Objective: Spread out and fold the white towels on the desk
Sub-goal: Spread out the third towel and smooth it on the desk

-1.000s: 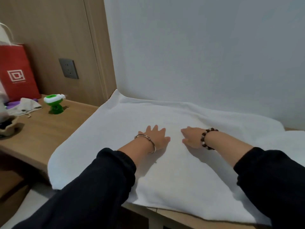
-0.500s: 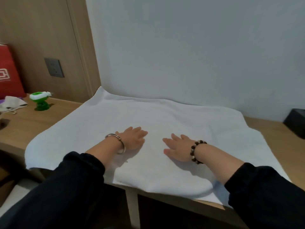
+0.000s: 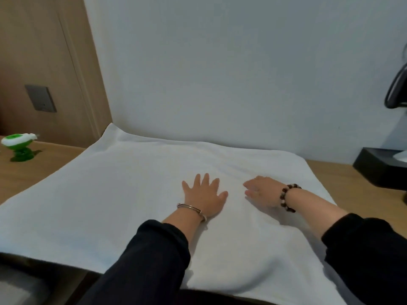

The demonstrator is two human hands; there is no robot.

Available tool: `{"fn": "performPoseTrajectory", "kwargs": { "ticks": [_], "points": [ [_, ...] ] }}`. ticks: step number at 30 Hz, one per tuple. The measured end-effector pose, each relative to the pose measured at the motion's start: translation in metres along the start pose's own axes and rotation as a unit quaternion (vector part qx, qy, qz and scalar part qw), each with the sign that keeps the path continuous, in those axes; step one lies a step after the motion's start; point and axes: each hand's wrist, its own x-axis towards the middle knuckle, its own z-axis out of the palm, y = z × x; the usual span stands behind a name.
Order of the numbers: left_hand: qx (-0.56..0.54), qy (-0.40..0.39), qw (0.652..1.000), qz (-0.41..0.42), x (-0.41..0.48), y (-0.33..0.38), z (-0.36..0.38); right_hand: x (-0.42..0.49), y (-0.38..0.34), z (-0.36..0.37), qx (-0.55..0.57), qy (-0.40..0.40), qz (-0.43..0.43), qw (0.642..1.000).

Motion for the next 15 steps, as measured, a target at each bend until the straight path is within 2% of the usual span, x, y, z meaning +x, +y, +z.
{"fn": "performPoseTrajectory", "kwargs": {
  "ticks": [4,6,9,11,13,15],
  "points": [
    [-0.028,0.113,0.993,-0.011,0.004,0.024,-0.002,0.019,0.019,-0.008,0.017,0.045,0.019,0.999],
    [-0.042,0.142,0.989,0.012,0.008,0.029,0.001,0.024,0.029,0.003,-0.007,0.046,0.039,0.998],
    [-0.019,0.066,0.993,0.095,0.020,0.028,0.005,0.036,0.047,0.001,0.017,0.084,0.057,0.995],
    [0.023,0.014,0.991,0.132,0.026,0.025,0.007,0.045,0.061,-0.009,0.036,0.143,0.110,0.983],
    [0.042,0.001,0.988,0.146,0.030,0.025,0.008,0.052,0.078,-0.017,0.047,0.232,0.185,0.954],
    [0.047,-0.005,0.988,0.150,0.032,0.025,0.009,0.056,0.096,-0.022,0.138,0.284,0.279,0.907]
  ]
}}
